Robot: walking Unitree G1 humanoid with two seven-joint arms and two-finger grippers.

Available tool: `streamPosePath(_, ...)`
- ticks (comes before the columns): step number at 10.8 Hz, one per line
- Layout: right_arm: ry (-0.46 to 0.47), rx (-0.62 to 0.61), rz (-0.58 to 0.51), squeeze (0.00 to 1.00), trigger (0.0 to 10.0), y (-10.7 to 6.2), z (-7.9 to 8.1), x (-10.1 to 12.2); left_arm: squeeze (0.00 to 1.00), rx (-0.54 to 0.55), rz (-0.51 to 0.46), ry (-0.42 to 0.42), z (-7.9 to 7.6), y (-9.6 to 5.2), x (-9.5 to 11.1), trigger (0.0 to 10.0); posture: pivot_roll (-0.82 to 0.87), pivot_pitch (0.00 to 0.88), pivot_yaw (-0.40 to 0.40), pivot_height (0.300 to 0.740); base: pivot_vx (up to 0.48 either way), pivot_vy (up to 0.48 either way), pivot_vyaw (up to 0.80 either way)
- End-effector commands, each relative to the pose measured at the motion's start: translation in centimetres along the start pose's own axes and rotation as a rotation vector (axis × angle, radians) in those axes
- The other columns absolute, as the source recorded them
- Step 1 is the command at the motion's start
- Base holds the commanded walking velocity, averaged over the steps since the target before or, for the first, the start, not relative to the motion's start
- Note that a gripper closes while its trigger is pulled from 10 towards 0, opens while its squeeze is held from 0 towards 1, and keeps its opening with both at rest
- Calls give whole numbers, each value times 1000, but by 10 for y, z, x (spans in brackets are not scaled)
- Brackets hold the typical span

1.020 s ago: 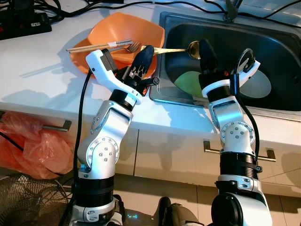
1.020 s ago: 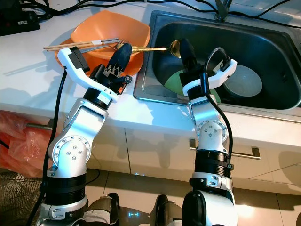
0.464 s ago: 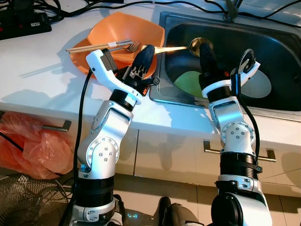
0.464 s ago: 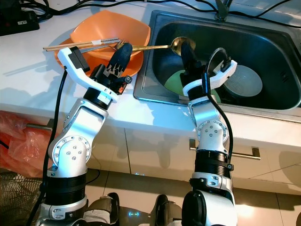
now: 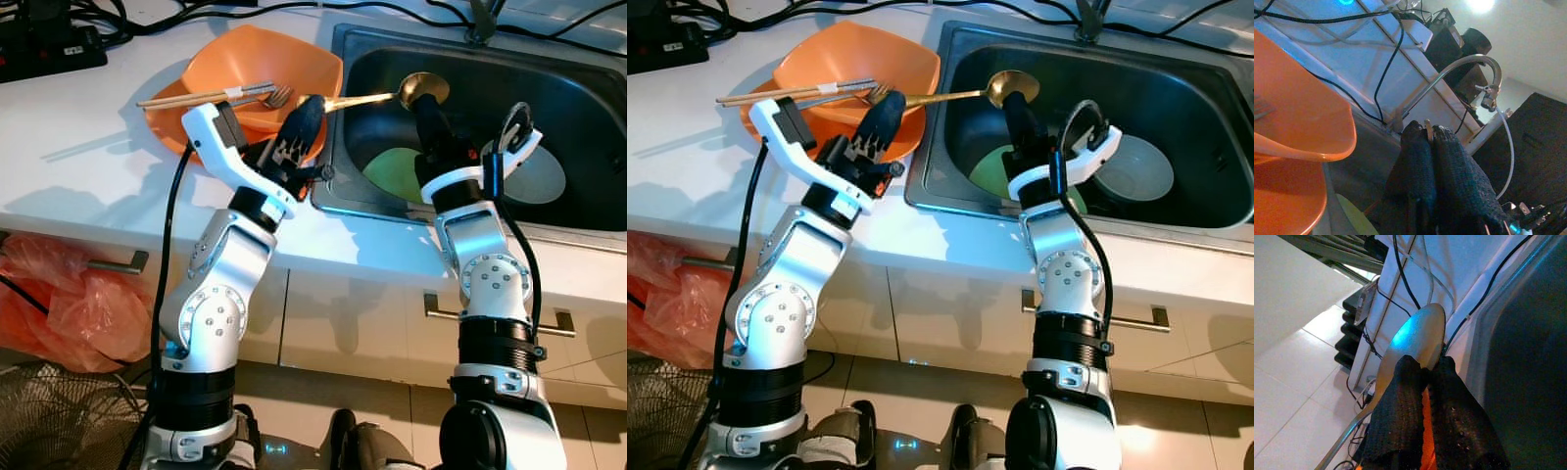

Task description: Kitchen organization

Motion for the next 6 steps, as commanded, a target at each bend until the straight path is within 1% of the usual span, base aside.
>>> streamPosePath(1,-4,25,10,0,10000,0,5,-2,0,-24,72,16,-7,0,-15,10000,240,200,-74,740,0,0,0)
streamPosePath(2,-3,27,10,0,10000,1,6,-2,671,-10,74,28,-5,0,-16,10000,240,200,-74,740,0,0,0)
streamPosePath(3,-2,27,9,0,10000,1,6,-2,1000,-8,77,26,-4,0,-17,10000,238,197,-73,740,0,0,0)
streamPosePath(4,6,30,4,0,10000,1,6,-1,1000,-15,85,28,-5,0,-18,10000,238,197,-72,740,0,0,0)
streamPosePath(5,8,29,-1,0,1373,0,6,0,1000,-29,109,54,-8,-1,-21,10000,238,197,-72,740,0,0,0)
streamPosePath(6,8,32,-3,0,0,0,7,1,0,-31,120,62,-9,-1,-23,10000,239,199,-74,740,0,0,0)
Point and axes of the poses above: a point about 5 cm out from each wrist's last joint towards the gripper, its own y axis pointing out of the wrist towards the gripper, its own x axis along the axis of the wrist's last joint, z = x × y, the point moved 2 cm from there along y, pointing out of the wrist towards the gripper, and after that the axes turned 13 degrees about y, right-handed, at the moved point
